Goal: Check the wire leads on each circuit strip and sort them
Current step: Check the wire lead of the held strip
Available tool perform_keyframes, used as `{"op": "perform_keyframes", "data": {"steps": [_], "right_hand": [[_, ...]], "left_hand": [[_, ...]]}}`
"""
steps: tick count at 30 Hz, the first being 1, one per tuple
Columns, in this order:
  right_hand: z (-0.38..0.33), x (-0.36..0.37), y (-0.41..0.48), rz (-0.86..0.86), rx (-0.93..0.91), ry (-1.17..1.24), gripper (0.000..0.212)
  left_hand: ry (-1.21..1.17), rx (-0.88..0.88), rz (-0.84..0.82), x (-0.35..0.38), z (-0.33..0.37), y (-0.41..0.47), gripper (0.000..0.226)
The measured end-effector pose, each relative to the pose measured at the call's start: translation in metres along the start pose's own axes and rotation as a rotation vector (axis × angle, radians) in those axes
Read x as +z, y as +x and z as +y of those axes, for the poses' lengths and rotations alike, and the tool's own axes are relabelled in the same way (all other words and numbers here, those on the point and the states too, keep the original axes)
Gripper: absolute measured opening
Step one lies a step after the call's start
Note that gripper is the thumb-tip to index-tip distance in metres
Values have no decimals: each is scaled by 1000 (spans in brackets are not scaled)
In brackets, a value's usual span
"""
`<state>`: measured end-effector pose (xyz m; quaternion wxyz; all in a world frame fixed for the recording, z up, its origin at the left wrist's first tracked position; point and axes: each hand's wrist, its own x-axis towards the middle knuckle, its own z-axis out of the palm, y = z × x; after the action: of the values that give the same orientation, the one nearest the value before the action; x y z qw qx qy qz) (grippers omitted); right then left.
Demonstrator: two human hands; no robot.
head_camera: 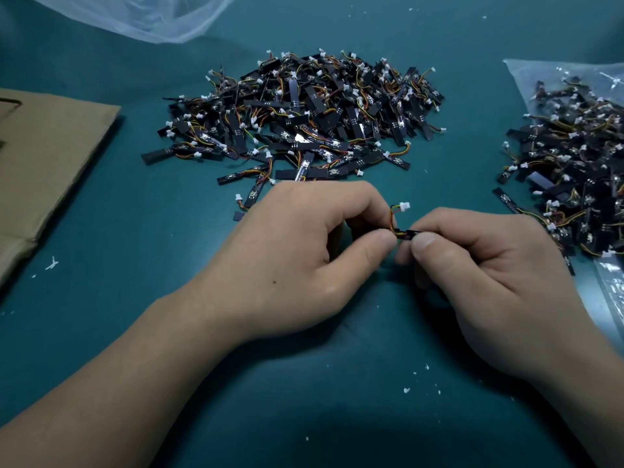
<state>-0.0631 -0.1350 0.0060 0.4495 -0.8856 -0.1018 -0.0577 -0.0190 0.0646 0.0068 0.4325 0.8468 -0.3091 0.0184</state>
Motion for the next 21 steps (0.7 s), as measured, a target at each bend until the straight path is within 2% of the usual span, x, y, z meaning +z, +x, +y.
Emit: {"op": "perform_keyframes", "data": {"steps": [7,21], "right_hand": [[1,0,1,8,-14,-4,28],[1,0,0,-7,0,-81,27]], "left_hand": [[53,26,43,0,0,1,7],[14,-20,-11,-1,2,0,9]]}}
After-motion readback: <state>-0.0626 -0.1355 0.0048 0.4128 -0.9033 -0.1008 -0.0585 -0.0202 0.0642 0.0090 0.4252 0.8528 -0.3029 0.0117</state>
